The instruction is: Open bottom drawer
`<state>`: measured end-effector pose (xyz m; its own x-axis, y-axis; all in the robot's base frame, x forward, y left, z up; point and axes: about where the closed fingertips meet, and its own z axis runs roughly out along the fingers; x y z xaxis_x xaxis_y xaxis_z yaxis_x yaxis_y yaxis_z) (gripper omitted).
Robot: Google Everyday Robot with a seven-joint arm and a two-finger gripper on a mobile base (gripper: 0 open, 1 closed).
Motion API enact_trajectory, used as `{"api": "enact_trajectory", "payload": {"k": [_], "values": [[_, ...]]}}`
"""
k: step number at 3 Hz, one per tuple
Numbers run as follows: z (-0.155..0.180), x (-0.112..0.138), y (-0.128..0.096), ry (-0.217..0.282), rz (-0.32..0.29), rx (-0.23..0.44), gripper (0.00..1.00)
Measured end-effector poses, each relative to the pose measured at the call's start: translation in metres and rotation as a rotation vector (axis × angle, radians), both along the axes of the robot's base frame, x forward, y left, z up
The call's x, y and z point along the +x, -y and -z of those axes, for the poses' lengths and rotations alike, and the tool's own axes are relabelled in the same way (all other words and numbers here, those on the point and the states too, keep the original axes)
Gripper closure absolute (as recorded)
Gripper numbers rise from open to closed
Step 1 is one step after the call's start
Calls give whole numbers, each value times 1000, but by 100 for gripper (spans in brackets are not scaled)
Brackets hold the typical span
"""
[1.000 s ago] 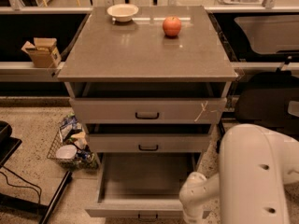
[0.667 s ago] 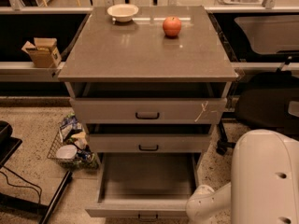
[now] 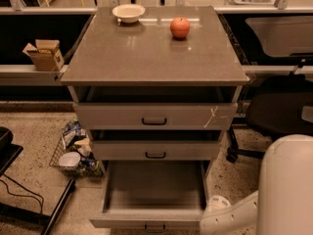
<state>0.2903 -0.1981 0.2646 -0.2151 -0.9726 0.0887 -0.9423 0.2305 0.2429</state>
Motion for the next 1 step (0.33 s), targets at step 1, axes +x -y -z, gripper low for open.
{"api": "enact_trajectory", "payload": {"k": [1], "values": [[-50,-15,5,131,-6,40,28]]}}
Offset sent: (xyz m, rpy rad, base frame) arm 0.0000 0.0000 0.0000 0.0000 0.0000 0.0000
